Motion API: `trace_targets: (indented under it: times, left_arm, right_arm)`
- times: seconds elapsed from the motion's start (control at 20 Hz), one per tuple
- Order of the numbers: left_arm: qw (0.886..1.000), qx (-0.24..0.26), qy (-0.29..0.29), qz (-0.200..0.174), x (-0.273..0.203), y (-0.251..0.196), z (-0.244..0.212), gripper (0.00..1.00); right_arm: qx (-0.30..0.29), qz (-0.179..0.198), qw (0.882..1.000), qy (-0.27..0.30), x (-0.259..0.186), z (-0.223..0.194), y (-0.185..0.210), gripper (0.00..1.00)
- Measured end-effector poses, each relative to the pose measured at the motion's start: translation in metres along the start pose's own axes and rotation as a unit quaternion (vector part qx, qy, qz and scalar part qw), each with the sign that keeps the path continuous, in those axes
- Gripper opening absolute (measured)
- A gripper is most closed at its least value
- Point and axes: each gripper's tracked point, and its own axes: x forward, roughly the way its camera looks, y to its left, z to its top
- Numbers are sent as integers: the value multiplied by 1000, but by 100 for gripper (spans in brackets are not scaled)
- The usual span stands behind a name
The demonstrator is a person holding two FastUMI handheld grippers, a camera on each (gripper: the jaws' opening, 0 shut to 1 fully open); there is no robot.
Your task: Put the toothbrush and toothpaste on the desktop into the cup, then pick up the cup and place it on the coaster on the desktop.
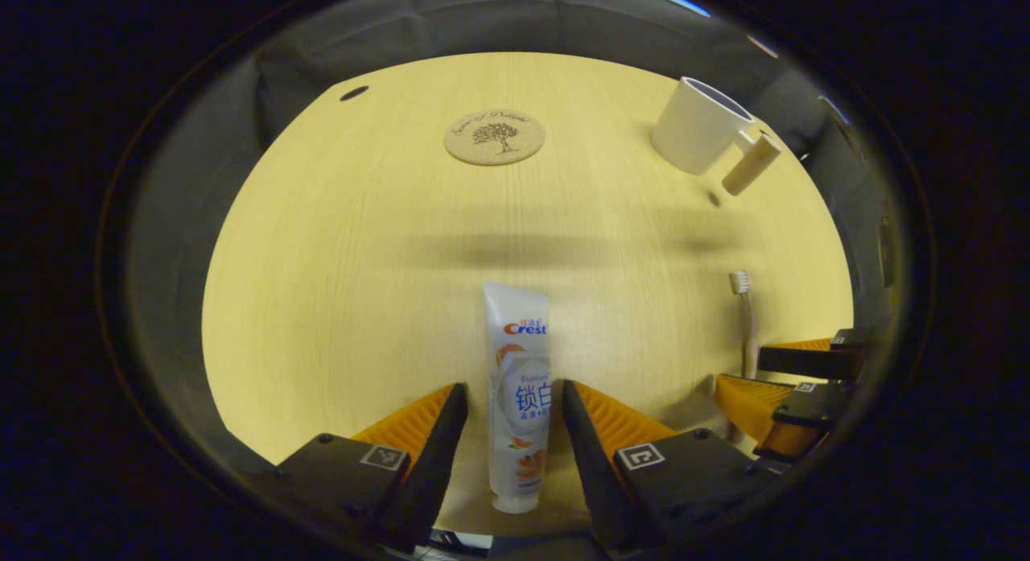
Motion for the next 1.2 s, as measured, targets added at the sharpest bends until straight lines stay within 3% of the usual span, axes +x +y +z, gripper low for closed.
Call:
trace_targets:
  times: [0.05, 0.15, 0.25, 0.3, 0.35, 0.4, 0.5, 0.85, 0.9, 1.05, 1.2]
  left_arm:
    - [1000, 3, 1, 4, 0, 2, 0, 79]
    - [1000, 0, 1, 3, 0, 4, 1, 70]
    - [1000, -6, -4, 6, -2, 6, 4, 59]
    - [1000, -2, -4, 4, -1, 7, 3, 54]
    - [1000, 0, -3, 5, 1, 6, 2, 53]
    - [1000, 3, -4, 3, 0, 6, 3, 48]
    - [1000, 8, -5, 1, 0, 6, 4, 47]
    - [1000, 24, -19, -4, -2, 6, 5, 37]
    - [999, 26, -21, -9, -2, 5, 5, 33]
    - [999, 18, -39, -16, -4, 7, 10, 25]
    - [998, 9, -63, -4, -10, 15, 17, 24]
  right_arm:
    - [-5, -8, 1000, -2, 2, 3, -3, 74]
    - [-8, -11, 1000, 4, 2, 2, -6, 54]
    - [-6, -19, 1000, 2, 3, 3, -10, 56]
    - [-4, -13, 1000, 11, 1, -1, -6, 28]
    - [-5, -12, 1000, 12, -3, 0, -6, 24]
    - [-2, -17, 1000, 5, -2, 3, -9, 27]
    - [-1, -9, 1000, 10, 2, 1, -8, 12]
    - [-16, 5, 1000, -13, 1, 3, -10, 10]
    - [-18, 7, 1000, -17, -1, 0, -9, 4]
    - [-13, 12, 999, -32, -4, 2, -9, 2]
    - [2, 23, 998, -53, -7, 2, -11, 1]
